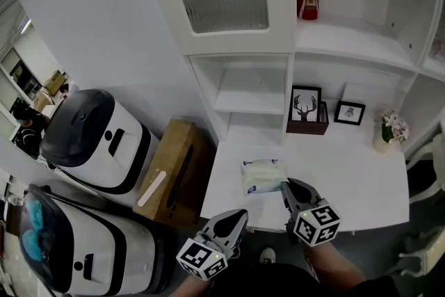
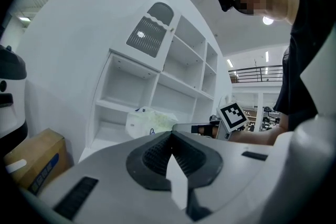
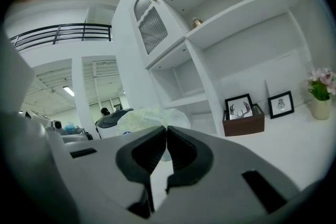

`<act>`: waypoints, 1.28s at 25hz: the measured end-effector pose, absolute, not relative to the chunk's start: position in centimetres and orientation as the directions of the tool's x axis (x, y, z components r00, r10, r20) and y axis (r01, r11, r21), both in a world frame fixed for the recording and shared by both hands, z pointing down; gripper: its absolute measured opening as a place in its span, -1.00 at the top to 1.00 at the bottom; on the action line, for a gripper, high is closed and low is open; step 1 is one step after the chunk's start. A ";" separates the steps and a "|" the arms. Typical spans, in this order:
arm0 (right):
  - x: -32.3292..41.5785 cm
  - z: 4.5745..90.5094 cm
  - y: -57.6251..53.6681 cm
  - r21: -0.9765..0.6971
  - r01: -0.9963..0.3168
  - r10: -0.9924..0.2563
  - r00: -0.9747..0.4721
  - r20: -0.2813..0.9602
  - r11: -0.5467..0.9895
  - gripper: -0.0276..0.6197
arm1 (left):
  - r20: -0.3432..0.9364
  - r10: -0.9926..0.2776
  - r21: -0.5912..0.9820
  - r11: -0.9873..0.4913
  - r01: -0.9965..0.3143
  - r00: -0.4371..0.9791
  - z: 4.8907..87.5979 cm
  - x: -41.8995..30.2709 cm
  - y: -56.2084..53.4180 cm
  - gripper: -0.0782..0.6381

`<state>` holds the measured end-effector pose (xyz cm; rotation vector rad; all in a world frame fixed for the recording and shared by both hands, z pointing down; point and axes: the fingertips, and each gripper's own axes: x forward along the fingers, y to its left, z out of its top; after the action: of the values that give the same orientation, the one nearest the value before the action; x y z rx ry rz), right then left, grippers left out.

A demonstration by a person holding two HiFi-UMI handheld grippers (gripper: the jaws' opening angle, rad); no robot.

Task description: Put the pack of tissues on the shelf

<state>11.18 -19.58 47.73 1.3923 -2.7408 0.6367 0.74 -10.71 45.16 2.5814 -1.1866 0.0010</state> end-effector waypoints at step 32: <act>7.8 46.6 -26.5 -0.339 -0.850 -0.855 -0.482 0.190 0.403 0.89 | 0.127 -0.624 0.295 -0.718 -0.630 0.771 45.3 -3.4 -19.2 0.77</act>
<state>7.83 -26.49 46.63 1.6061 -2.6435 0.6256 -3.40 -19.17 45.35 2.6440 -0.9650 0.0262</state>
